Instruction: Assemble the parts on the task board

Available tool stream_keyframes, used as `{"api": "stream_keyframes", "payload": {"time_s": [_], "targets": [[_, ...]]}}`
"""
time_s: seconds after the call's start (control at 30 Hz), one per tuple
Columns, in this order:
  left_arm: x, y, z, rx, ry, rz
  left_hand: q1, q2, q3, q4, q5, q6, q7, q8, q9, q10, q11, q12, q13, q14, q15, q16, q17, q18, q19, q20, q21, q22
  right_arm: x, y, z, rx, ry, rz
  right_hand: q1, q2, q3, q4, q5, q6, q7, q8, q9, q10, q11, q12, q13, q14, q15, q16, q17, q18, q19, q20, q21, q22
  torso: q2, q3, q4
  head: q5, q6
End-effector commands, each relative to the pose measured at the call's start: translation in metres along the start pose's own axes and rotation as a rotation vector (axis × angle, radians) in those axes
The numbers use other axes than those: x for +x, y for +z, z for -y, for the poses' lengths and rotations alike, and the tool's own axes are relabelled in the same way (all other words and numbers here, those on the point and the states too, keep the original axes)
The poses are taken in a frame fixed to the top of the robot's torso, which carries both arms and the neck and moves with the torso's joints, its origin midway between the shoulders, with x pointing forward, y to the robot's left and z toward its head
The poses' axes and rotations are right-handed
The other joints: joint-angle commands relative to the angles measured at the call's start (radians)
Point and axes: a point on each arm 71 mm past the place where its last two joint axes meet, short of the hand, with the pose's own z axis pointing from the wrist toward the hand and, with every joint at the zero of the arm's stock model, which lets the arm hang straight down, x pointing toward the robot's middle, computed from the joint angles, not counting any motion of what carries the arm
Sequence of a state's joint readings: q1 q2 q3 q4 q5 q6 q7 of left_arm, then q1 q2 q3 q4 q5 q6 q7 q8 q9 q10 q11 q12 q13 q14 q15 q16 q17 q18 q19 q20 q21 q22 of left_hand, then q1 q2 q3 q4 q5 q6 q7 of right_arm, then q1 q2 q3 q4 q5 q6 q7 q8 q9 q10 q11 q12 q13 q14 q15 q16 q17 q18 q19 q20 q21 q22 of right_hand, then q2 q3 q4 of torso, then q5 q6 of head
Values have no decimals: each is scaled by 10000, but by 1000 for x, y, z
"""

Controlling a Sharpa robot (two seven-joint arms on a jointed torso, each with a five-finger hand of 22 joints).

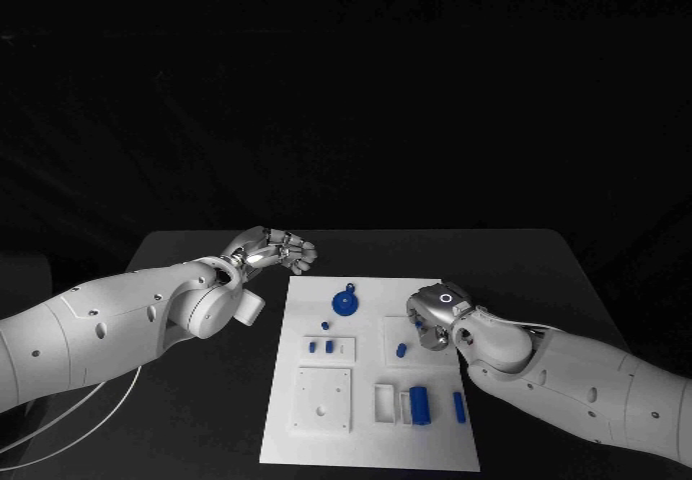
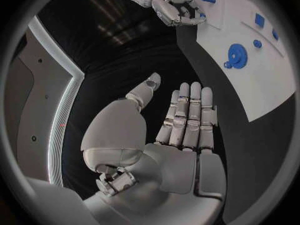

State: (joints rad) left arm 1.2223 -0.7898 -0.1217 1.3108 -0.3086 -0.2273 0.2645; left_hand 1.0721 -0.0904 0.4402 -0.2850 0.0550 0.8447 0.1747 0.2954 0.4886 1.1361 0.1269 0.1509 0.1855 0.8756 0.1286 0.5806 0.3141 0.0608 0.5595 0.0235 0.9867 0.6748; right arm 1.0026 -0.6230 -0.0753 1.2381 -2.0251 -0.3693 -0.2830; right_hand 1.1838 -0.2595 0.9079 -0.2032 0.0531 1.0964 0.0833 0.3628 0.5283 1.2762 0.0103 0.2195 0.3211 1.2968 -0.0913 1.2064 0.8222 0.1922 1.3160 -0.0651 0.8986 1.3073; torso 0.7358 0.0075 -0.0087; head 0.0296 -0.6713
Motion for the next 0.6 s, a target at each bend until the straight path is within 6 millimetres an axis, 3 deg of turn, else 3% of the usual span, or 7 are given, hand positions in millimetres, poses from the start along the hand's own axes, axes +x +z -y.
{"api": "stream_keyframes", "payload": {"time_s": [0.03, 0.43, 0.6], "targets": [[0, 0, 1, 98, -86, 64, -87, 22, -56, 22, 2, -40, -11, 42, -13, -58, 26, -44, -15, 51, 7, -56, 15, 192, -35, 58, -55, 12, -4, 1, -2, -87, -88, 276, -1, 20, 44, -32, -44, 53, -1, 40, 17, 750, 23, 39, 20, -4, -67, 36, 11, 696, -22, -83, 70, 232, -1, 1, 2, -6, 2], [-1, 0, 1, 82, -79, 98, -95, 21, -56, 20, 2, -43, -12, 44, -14, -60, 26, -45, -17, 57, 7, -75, 27, 193, -35, 57, -56, 15, -14, -3, 0, -57, 79, 369, -16, 6, 45, -21, -44, 72, -9, 47, 31, 769, 14, 42, 55, 4, -76, 43, 22, 696, -10, -106, 112, 231, 0, -7, -3, 4, 1], [-3, 0, 1, 79, -71, 140, -98, 20, -56, 19, 2, -45, -12, 44, -15, -60, 27, -45, -18, 59, 7, -83, 32, 193, -35, 57, -58, 16, -27, -8, 1, -99, 290, 669, -16, -1, 52, -18, -44, 78, -12, 49, 36, 775, 10, 41, 68, 6, -80, 45, 26, 696, -11, -113, 125, 230, -9, -11, -8, 19, -12]]}}
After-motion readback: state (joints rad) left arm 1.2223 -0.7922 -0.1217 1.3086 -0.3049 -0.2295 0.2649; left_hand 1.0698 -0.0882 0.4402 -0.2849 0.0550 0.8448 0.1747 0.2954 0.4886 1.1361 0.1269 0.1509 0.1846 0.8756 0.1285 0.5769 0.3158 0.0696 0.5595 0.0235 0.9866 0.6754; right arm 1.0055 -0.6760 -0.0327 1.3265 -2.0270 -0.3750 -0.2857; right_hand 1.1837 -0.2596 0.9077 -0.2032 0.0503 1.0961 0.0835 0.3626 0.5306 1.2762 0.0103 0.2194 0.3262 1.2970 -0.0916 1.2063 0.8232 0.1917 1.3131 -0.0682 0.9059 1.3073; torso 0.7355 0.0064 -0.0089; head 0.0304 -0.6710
